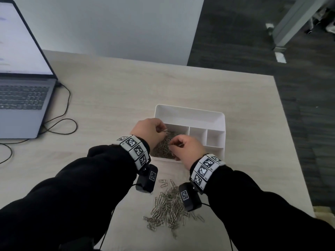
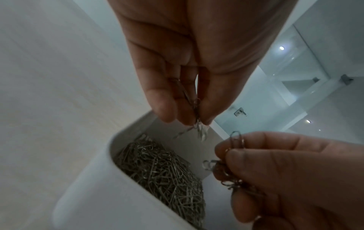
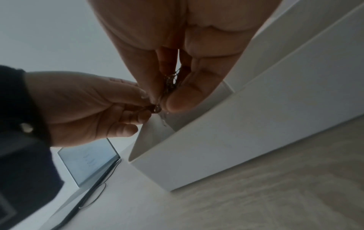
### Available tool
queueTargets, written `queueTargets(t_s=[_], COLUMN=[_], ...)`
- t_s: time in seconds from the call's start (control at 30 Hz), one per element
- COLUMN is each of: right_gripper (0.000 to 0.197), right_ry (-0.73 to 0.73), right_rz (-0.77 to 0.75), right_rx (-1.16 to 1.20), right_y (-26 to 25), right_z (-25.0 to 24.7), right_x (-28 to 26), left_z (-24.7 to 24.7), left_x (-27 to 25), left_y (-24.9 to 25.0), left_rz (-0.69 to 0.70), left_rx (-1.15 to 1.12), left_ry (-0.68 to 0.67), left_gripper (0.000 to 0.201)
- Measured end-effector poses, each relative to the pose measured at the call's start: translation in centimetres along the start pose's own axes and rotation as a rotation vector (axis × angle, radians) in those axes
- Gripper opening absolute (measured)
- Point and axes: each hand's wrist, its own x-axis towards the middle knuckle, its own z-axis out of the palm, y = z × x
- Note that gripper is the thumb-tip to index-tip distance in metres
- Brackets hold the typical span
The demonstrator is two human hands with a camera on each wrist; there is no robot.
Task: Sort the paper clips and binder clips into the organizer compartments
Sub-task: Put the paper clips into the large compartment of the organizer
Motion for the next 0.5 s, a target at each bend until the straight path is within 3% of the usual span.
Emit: queueTargets(t_s=[0.2, 0.5], right_gripper=[0.021, 0.015], right_ry=[-0.037, 0.037], right_rz=[-0.049, -0.089], right_rx=[-0.111, 0.016], right_y=[1.1, 2.3], right_z=[-0.4, -1.2], right_x=[-0.5, -3.7], left_z=[0.1, 0.5], left_x=[-0.8, -5.0], left_y=[-0.1, -1.4], left_rz=[0.021, -0.005], left_rx=[0.041, -0.105], left_ry=[0.0, 0.004], left_gripper=[0.02, 0.01])
